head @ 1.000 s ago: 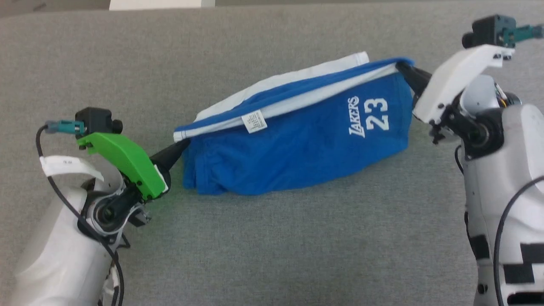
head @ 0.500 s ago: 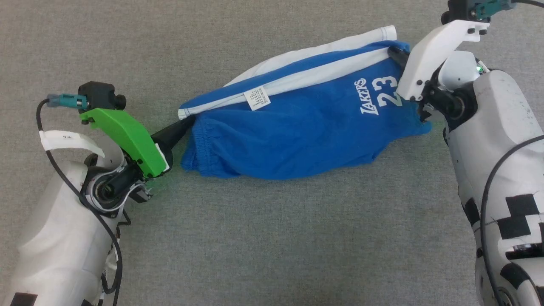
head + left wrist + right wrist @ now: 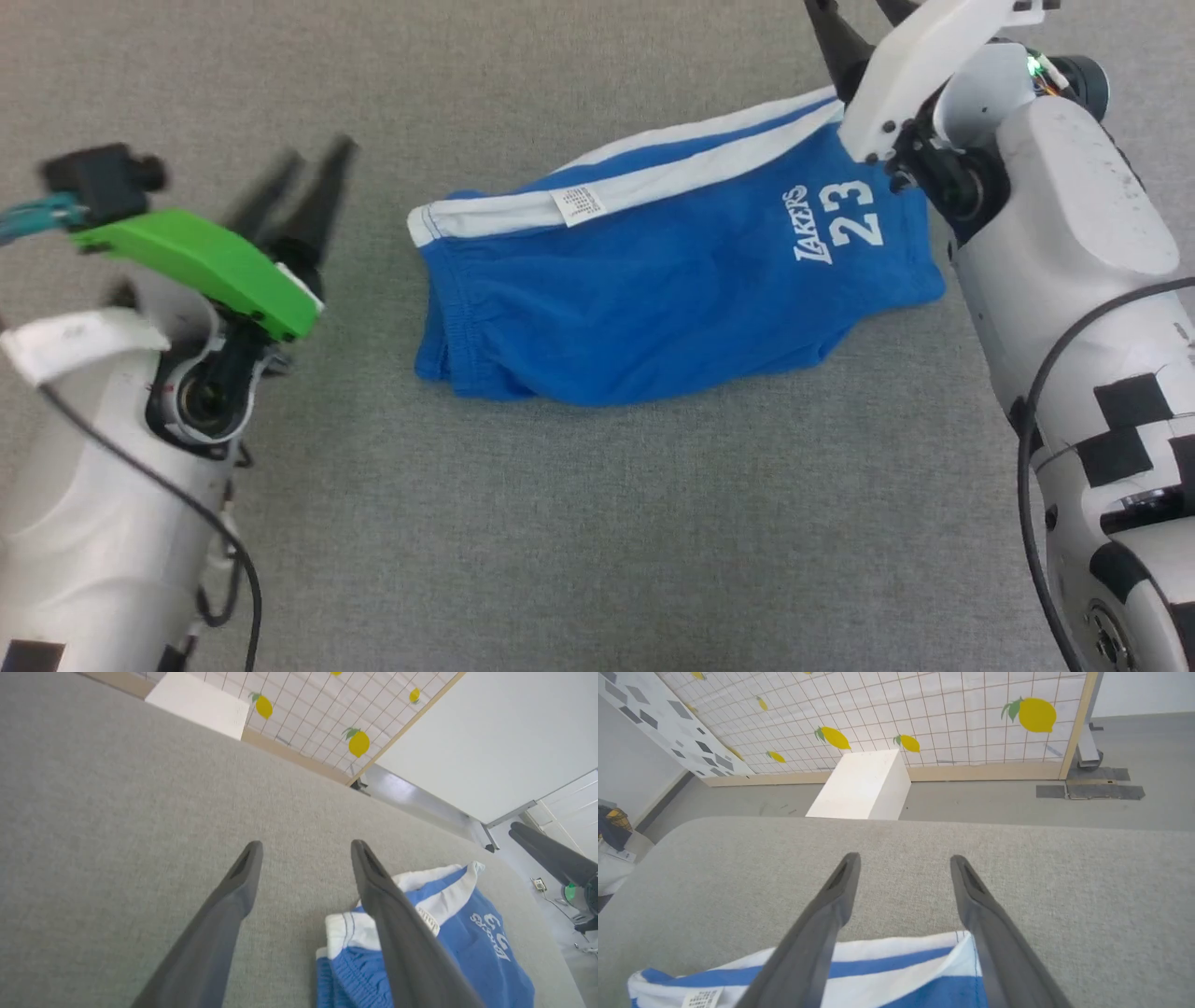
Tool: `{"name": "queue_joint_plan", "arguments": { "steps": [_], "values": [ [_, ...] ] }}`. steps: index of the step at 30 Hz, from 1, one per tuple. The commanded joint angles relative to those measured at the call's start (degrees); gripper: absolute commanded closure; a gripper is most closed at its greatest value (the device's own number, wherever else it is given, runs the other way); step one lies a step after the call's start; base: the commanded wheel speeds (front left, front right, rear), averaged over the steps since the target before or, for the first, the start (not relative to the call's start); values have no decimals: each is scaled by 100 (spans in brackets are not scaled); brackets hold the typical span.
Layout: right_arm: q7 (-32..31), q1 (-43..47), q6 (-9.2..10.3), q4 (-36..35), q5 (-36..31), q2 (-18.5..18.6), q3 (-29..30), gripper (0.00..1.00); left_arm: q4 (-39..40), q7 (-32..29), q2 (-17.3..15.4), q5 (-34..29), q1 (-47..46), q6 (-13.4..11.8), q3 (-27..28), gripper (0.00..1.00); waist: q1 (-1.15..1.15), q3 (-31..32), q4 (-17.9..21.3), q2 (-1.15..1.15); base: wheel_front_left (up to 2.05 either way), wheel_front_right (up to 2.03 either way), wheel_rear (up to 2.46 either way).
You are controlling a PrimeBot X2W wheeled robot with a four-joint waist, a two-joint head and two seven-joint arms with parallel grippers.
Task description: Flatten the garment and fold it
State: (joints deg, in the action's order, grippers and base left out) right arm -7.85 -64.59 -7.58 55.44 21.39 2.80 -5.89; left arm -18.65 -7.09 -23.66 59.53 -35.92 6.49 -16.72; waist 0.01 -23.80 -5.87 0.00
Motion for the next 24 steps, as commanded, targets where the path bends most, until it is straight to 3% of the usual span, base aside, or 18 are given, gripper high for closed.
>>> {"name": "queue_joint_plan", "arguments": {
  "steps": [1, 3, 6, 10, 12, 16, 24],
  "values": [
    [110, -39, 9, 58, 46, 8, -62, 0, 82, 387, -90, -318, -22, 29, 24, 0, -1, 160, 31, 0, 0, 0, 0],
    [191, 28, 9, 212, -172, 8, -120, 0, 234, 1239, -235, -1007, 175, -41, 0, 0, -1, 325, 73, 0, 0, 0, 0],
    [-2, 176, 9, 539, -863, 8, -89, 0, 496, 2071, -412, -2045, 667, -428, -94, 0, -1, 613, 137, 0, 0, 0, 0],
    [-686, 432, 9, 889, -1619, 15, 146, 0, 1118, 2202, -338, -2903, 1489, -919, 36, 0, -1, 892, 163, 0, 0, 0, 0],
    [-1075, 569, 9, 973, -1952, 18, 283, 0, 1462, 2205, -203, -3124, 1911, -1036, 197, 0, -1, 971, 145, 0, 0, 0, 0],
    [-1673, 855, 9, 902, -2458, 15, 564, 0, 1870, 2207, 44, -3295, 2546, -1097, 450, 0, -1, 1036, 77, 0, 0, 0, 0],
    [-1995, 1471, 9, 387, -2837, 10, 762, 0, 1901, 2208, 345, -3333, 2813, -818, 536, 0, -1, 864, -215, 0, 0, 0, 0]
  ]
}}
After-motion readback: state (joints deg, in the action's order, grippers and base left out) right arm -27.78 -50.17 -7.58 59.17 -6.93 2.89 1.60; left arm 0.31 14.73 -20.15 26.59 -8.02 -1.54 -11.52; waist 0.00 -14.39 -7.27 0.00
